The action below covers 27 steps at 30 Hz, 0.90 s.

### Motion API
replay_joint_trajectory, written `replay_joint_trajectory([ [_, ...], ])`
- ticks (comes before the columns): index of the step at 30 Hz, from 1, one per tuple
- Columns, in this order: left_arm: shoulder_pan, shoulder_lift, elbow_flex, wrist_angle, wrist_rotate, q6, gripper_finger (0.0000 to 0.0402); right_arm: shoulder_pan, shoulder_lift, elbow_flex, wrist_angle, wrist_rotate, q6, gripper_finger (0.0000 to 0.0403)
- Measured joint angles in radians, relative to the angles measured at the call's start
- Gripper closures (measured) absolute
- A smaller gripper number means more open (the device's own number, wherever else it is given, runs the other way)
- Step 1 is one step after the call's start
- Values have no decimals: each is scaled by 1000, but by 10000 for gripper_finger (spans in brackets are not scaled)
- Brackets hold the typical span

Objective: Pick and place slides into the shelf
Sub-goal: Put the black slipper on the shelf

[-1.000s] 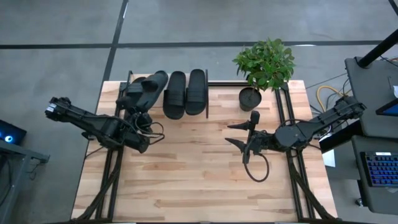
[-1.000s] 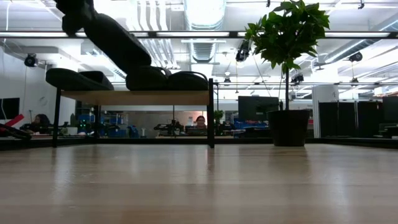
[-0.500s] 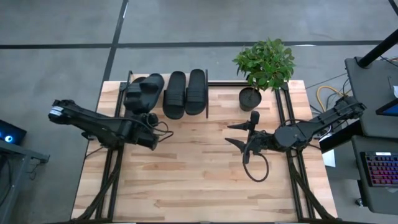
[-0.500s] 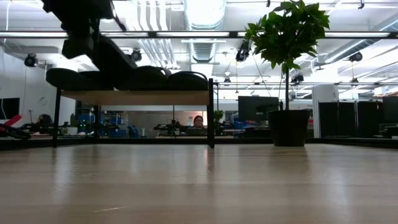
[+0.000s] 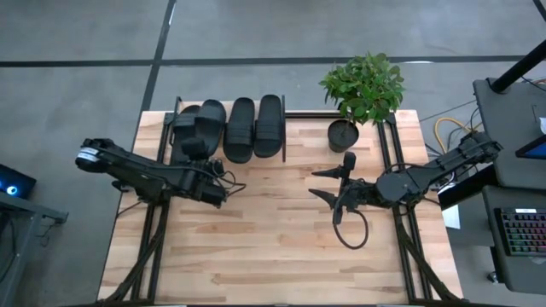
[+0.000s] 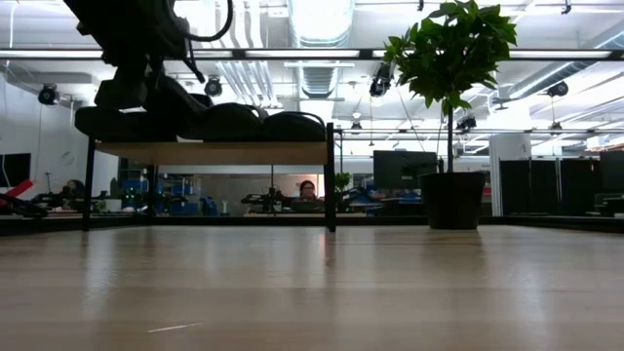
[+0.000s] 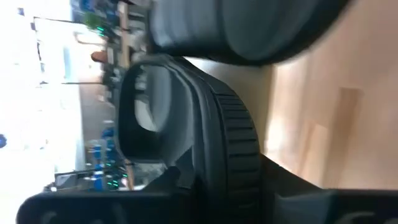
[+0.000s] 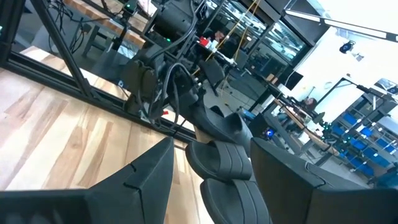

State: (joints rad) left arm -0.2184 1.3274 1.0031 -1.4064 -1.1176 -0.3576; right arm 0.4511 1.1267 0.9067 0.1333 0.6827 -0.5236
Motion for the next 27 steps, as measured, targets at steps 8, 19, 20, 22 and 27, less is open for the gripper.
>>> replay_joint_trajectory([
  [8,2,-12,0,1,174,-3,268,0,0,0,0,0,0,200],
  [19,13,-54,43,1,251,5,256,0,0,0,1,0,0,200],
  [20,17,-56,46,1,259,9,256,0,0,0,1,0,0,200],
  [22,30,-59,48,5,276,29,255,0,0,0,1,0,0,200],
  [27,63,-60,48,19,327,80,244,0,0,0,1,0,0,200],
])
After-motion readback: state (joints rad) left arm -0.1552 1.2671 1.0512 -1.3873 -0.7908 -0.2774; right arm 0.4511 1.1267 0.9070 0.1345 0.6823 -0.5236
